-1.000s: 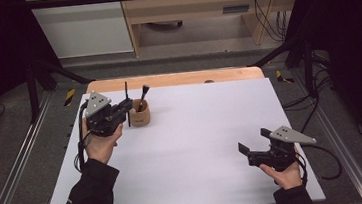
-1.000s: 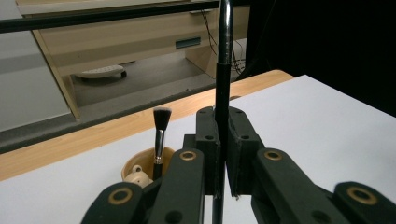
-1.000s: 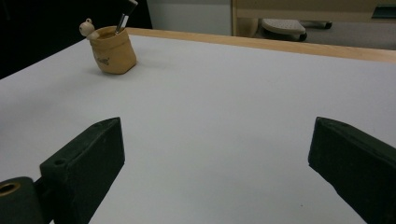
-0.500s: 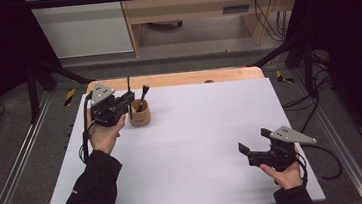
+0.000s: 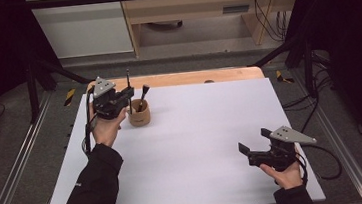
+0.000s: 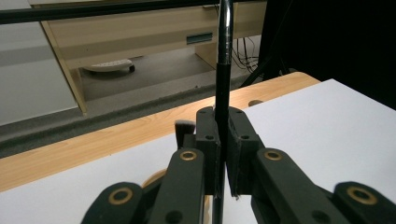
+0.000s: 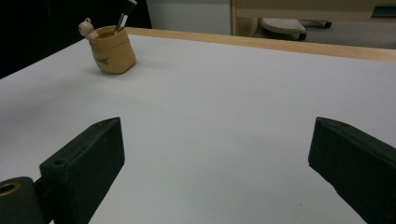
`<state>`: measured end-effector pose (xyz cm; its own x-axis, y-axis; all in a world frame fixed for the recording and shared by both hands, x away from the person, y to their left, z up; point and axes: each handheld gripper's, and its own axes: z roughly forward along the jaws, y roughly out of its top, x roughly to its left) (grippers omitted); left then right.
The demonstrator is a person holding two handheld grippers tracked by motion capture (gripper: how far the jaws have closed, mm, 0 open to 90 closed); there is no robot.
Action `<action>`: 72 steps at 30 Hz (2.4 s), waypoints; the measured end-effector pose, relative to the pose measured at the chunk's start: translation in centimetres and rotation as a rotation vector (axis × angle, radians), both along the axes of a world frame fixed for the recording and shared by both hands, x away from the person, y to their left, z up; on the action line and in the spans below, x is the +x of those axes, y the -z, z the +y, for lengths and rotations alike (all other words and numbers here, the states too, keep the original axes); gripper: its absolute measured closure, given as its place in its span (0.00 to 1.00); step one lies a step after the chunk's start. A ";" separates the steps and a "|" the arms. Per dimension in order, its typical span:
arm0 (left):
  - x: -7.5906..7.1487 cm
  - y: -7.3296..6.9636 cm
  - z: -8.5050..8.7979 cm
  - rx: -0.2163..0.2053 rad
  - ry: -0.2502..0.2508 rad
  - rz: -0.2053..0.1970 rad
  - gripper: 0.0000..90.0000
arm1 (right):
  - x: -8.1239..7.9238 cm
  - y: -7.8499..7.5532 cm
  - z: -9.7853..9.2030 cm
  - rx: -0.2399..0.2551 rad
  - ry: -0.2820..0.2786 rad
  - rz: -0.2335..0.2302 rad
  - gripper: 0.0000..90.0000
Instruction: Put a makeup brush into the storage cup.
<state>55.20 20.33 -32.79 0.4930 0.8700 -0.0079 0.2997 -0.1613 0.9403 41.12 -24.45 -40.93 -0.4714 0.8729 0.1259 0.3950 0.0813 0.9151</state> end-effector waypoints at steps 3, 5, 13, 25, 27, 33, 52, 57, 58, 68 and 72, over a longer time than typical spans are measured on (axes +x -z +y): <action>0.6 0.2 0.0 -0.011 -0.006 0.004 0.94 | 0.0 0.0 -0.1 0.000 0.001 -0.002 0.04; 1.0 0.4 0.0 -0.008 -0.009 0.006 0.94 | 0.1 0.0 -0.1 0.000 0.004 -0.001 0.04; 2.5 1.1 -0.2 -0.003 -0.018 0.016 0.94 | 0.1 0.1 -0.1 -0.004 0.000 0.003 0.04; 4.2 1.9 -0.6 0.012 -0.021 0.016 0.94 | 0.2 0.2 -0.1 0.001 0.002 0.004 0.05; 4.6 2.2 -0.6 0.012 -0.028 0.019 0.94 | 0.2 0.2 -0.1 0.000 0.001 0.004 0.05; 5.5 3.1 -0.7 0.012 -0.043 0.037 0.94 | 0.3 0.3 0.0 -0.004 -0.006 0.005 0.05; 6.3 5.6 -0.8 0.046 -0.054 0.073 0.94 | 0.3 0.4 0.0 0.000 -0.005 0.011 0.05; 6.0 5.9 -0.6 0.038 -0.048 0.072 0.94 | 0.3 0.4 0.0 0.001 -0.005 0.010 0.05; 5.9 5.9 -0.7 0.038 -0.047 0.069 0.94 | 0.3 0.4 0.0 -0.001 -0.006 0.010 0.05; 5.9 7.4 -0.8 0.048 -0.045 0.093 0.94 | 0.3 0.4 0.0 -0.004 -0.009 0.008 0.05; 5.8 7.8 -1.0 0.053 -0.041 0.100 0.94 | 0.3 0.4 0.0 -0.004 -0.008 0.009 0.05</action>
<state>60.95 19.37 -40.57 0.4558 0.8900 -0.0090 0.3991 -0.1953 0.8959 41.40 -24.40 -41.32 -0.4771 0.8697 0.1266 0.4023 0.0880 0.9113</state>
